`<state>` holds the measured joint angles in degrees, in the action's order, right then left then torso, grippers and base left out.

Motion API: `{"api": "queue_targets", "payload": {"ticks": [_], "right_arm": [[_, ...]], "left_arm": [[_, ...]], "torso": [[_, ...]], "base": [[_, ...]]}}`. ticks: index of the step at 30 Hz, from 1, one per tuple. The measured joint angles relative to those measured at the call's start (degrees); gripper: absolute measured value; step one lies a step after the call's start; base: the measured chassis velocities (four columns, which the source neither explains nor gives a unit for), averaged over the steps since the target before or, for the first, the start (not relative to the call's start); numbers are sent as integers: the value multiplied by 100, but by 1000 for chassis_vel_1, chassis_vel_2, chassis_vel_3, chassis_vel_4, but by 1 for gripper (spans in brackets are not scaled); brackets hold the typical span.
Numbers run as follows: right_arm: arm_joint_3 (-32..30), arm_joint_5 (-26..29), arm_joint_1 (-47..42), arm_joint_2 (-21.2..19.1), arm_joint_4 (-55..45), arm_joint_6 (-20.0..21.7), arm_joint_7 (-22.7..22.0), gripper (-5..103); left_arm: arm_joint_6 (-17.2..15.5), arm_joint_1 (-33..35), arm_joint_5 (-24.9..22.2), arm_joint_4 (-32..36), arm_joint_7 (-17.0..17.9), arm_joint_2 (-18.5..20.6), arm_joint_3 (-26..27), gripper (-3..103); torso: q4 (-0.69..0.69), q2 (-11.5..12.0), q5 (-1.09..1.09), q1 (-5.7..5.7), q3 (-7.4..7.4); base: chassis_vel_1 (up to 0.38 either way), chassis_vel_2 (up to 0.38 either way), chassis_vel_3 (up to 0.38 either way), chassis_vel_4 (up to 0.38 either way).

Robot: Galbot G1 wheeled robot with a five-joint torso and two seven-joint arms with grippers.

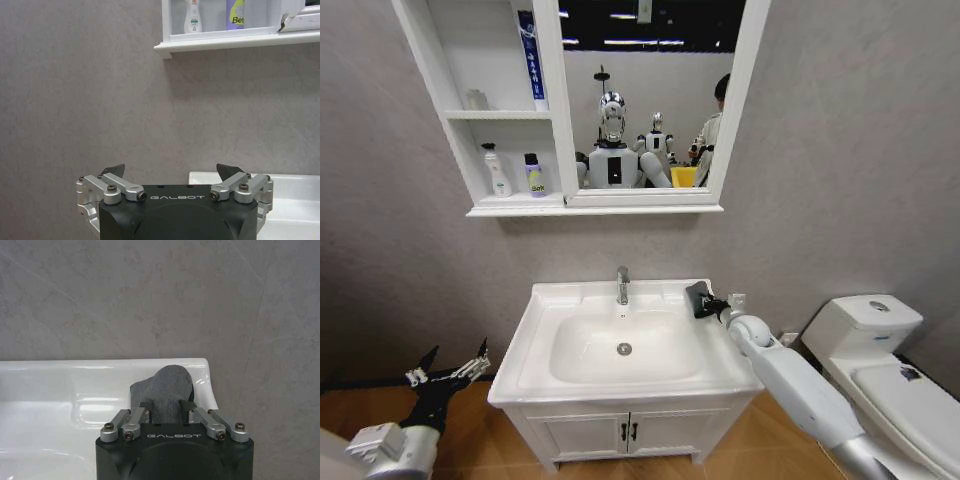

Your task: Move facial cleanser and shampoo from washbasin to cabinet, then wipe washbasin with towel.

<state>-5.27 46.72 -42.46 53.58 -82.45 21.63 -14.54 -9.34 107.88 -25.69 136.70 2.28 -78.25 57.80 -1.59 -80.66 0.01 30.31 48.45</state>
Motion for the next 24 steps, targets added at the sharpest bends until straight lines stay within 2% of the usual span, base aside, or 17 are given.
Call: {"api": "queue_targets", "payload": {"ticks": [1,4,7,9,10,13,14,16,17,19,20,22,24], "right_arm": [[0,0,0,0,0,0,0,32],[25,-2,3,4,-5,12,-28,48],[31,-10,16,-12,-15,15,-32,54],[31,-20,19,-26,-22,15,-38,66],[31,-20,19,-26,-22,15,-38,66],[-34,-53,-61,-72,-162,15,-76,83],[-34,-53,-61,-72,-162,15,-76,83],[-175,-205,-272,-172,-471,11,-161,93],[-175,-205,-272,-172,-471,11,-161,93],[-461,-464,-725,-338,-1159,90,-318,99],[-461,-464,-725,-338,-1159,90,-318,99],[-803,-555,-1203,-489,-1898,223,-539,100],[-940,-557,-1404,-537,-2209,235,-640,100]], "left_arm": [[0,0,0,0,0,0,0,100],[0,0,0,0,0,0,0,100],[0,0,0,0,0,0,0,100],[0,0,0,0,0,0,0,100],[0,0,0,0,0,0,0,100],[0,0,0,0,0,0,0,100],[0,0,0,0,0,0,0,100],[0,0,0,0,0,0,0,100],[0,0,0,0,0,0,0,100],[0,0,0,0,0,0,0,100],[0,0,0,0,0,0,0,100],[0,1,0,0,0,0,0,100],[0,0,0,0,0,1,0,100]], "torso": [[0,0,0,0,0],[0,-1,1,0,0],[0,-1,0,0,-1],[0,-1,0,0,0],[0,-1,0,0,0],[1,0,1,0,0],[1,0,1,0,0],[1,0,1,0,0],[1,0,1,0,0],[1,-1,0,0,-1],[1,-1,0,0,-1],[-2,-1,0,0,-1],[-1,-1,-1,0,-1]], "base": [[0,0,0,0],[0,0,0,0],[0,0,0,0],[0,0,0,0],[0,0,0,0],[0,0,0,0],[0,0,0,0],[0,0,0,0],[0,0,0,0],[0,0,0,0],[0,0,0,0],[0,0,0,0],[0,0,0,0]]}}
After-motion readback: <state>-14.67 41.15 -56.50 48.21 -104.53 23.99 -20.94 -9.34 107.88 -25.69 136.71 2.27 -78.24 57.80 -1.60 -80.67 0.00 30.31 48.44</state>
